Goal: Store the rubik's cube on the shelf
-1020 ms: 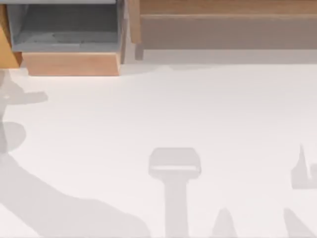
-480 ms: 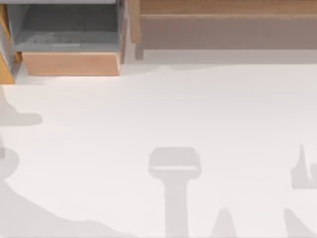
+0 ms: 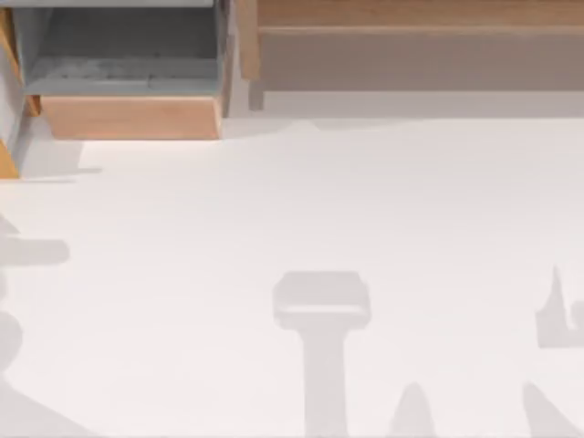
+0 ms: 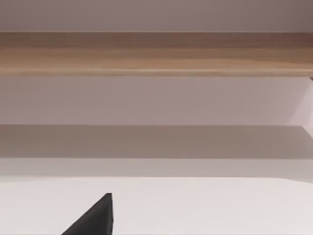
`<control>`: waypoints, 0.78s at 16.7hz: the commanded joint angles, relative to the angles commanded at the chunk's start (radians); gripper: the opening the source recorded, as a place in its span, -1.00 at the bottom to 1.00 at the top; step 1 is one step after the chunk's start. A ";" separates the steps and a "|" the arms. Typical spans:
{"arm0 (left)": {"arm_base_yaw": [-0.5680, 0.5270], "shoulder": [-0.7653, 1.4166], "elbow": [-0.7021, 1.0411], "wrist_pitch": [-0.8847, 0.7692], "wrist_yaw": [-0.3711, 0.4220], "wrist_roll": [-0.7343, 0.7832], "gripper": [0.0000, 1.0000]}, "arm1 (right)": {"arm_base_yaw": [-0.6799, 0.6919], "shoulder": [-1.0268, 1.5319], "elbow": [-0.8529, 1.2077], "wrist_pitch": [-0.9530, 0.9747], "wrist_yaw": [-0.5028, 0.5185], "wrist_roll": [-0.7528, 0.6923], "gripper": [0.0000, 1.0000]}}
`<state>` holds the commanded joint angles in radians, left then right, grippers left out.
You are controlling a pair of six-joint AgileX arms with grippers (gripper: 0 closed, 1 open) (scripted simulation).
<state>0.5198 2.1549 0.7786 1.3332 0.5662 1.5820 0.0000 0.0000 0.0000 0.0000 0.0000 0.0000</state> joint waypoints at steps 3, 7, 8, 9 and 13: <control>0.034 -0.036 -0.078 0.048 0.031 0.004 -1.00 | 0.000 0.000 0.000 0.000 0.000 0.000 1.00; 0.033 -0.034 -0.078 0.049 0.031 0.006 -1.00 | 0.000 0.000 0.000 0.000 0.000 0.000 1.00; 0.035 -0.036 -0.081 0.052 0.032 0.006 -1.00 | 0.000 0.000 0.000 0.000 0.000 0.000 1.00; 0.045 -0.042 -0.093 0.060 0.039 0.007 -1.00 | 0.000 0.000 0.000 0.000 0.000 0.000 1.00; 0.113 -0.085 -0.207 0.125 0.102 0.010 -1.00 | 0.000 0.000 0.000 0.000 0.000 0.000 1.00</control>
<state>0.6327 2.0698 0.5714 1.4581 0.6686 1.5924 0.0000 0.0000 0.0000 0.0000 0.0000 0.0000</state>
